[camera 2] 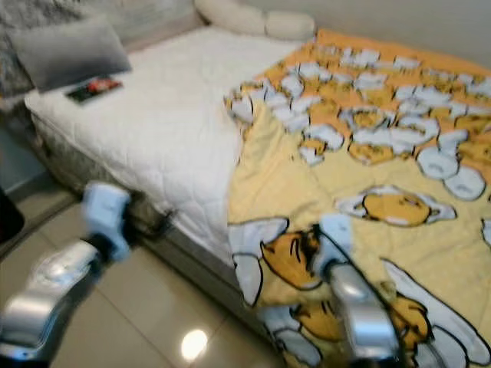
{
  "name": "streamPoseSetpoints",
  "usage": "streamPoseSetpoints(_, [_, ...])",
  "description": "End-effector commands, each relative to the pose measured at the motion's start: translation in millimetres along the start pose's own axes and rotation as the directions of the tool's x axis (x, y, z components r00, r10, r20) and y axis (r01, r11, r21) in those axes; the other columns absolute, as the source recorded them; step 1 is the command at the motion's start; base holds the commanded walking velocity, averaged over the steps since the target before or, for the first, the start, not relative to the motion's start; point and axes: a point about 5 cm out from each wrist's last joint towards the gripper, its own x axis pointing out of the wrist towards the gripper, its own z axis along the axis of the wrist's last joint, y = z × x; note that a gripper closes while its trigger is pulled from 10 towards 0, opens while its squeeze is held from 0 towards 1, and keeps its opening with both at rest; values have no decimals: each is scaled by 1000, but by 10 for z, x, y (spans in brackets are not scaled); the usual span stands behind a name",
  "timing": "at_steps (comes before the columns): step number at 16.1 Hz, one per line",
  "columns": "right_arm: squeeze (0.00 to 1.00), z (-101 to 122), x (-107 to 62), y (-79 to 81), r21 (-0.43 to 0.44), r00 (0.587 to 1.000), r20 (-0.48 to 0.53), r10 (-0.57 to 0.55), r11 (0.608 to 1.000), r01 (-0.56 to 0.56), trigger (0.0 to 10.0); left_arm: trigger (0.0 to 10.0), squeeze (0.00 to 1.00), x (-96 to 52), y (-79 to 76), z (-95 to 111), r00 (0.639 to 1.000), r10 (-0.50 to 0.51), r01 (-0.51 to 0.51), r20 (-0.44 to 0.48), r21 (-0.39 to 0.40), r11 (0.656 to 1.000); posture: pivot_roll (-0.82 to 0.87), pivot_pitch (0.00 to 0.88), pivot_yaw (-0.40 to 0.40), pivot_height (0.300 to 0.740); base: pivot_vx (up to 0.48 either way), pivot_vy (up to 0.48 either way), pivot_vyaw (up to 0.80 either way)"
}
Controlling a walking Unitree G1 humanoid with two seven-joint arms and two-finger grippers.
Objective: Clean up the room
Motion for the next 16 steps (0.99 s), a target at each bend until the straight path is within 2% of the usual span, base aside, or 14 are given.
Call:
streamPoseSetpoints(1, [1000, 30, 65, 138, -39, 998, -13, 55, 998, -55, 10000, 10000, 0, -57, 47, -33, 999, -21, 22, -40, 11, 1000, 21, 0, 33, 740, 0, 0, 0])
streamPoseSetpoints(3, [1000, -33, 172, 162, -104, 994, -72, 79, 991, -86, 10000, 10000, 0, -121, 23, -136, 987, -103, 108, -126, 36, 994, 30, 0, 28, 740, 0, 0, 0])
streamPoseSetpoints(5, [1000, -41, 251, 198, -187, 989, -96, 113, 974, -130, 10000, 10000, 0, -170, 24, -186, 975, -146, 156, -169, 47, 987, 46, 0, 19, 740, 0, 0, 0])
streamPoseSetpoints(6, [1000, -6, 305, 239, -237, 985, -96, 147, 957, -166, 10000, 10000, 882, -191, 25, -188, 969, -175, 183, -176, 31, 983, 54, 0, 15, 740, 0, 0, 0])
streamPoseSetpoints(7, [1000, 12, 351, 258, -270, 983, -101, 155, 946, -177, 10000, 10000, 1000, -195, 25, -183, 965, -190, 196, -179, 17, 980, 60, 0, 14, 740, 0, 0, 0])
streamPoseSetpoints(9, [1000, 28, 465, 305, -345, 980, -126, 157, 919, -192, 10000, 10000, 1000, -233, -19, -193, 943, -257, 266, -209, 15, 964, 68, 0, 15, 740, 0, 0, 0])
streamPoseSetpoints(12, [1000, 23, 567, 353, -430, 976, -164, 143, 880, -201, 10000, 10000, 1000, -330, -19, -207, 924, -286, 302, -252, 28, 953, 92, 0, 17, 740, 0, 0, 0])
streamPoseSetpoints(14, [1000, -57, 613, 375, -511, 968, -222, 116, 832, -217, 10000, 10000, 1000, -413, 1, -207, 915, -288, 311, -282, 40, 950, 111, 0, 15, 740, 0, 0, 0])
streamPoseSetpoints(15, [227, -73, 617, 375, -519, 967, -231, 110, 826, -218, 10000, 10000, 1000, -427, 0, -202, 914, -290, 313, -283, 39, 949, 119, 0, 14, 740, 0, 0, 0])
streamPoseSetpoints(16, [0, -107, 625, 378, -527, 963, -247, 104, 820, -224, 10000, 10000, 976, -448, -1, -195, 912, -292, 316, -288, 38, 948, 124, 0, 13, 740, 0, 0, 0])
